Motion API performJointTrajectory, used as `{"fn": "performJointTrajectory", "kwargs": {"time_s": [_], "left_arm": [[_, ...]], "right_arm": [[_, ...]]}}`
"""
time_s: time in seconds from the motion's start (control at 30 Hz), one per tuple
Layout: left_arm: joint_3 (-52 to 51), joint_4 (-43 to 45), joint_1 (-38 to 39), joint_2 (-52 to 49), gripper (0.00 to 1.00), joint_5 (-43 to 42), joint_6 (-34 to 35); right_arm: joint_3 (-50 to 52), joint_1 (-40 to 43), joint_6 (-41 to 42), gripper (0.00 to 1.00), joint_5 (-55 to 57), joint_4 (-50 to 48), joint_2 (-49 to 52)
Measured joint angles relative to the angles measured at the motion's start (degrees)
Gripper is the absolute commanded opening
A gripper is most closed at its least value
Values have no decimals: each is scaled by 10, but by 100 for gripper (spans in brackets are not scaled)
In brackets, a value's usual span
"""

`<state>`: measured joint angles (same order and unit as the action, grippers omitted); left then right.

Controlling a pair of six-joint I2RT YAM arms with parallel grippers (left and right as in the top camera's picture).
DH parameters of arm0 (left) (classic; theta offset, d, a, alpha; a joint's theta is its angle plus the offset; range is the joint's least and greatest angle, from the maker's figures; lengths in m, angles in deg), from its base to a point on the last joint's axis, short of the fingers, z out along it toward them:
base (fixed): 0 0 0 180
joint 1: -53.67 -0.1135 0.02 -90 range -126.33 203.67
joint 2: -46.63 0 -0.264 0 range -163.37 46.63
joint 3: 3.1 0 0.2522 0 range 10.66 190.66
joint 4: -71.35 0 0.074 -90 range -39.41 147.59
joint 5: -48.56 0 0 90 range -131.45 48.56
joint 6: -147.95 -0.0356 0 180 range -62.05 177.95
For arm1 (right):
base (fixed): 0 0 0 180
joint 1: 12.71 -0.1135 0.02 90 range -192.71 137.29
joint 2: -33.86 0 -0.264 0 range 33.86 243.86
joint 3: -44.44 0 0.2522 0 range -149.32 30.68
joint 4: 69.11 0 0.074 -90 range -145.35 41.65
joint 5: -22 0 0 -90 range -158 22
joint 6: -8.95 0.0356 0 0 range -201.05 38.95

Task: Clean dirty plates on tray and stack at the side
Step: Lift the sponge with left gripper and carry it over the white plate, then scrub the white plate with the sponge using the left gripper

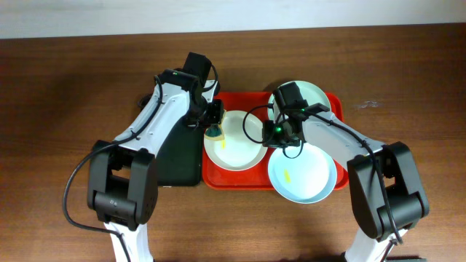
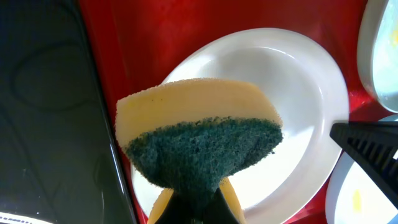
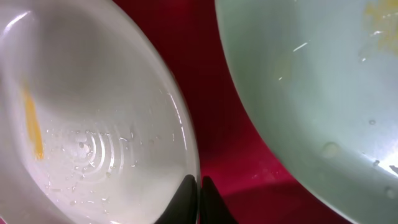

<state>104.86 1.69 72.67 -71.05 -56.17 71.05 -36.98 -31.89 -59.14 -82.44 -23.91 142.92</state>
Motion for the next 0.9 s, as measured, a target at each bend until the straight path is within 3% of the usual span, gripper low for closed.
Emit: {"fn": "performJointTrajectory", "kwargs": {"time_s": [0.6, 0.9], "left_arm": [[-34, 56, 33, 0, 0, 2, -15], [-69, 85, 35, 0, 0, 33, 14]], "right_arm": [[0, 0, 0, 4, 0, -2, 0], [0, 0, 0, 4, 0, -2, 0]]}}
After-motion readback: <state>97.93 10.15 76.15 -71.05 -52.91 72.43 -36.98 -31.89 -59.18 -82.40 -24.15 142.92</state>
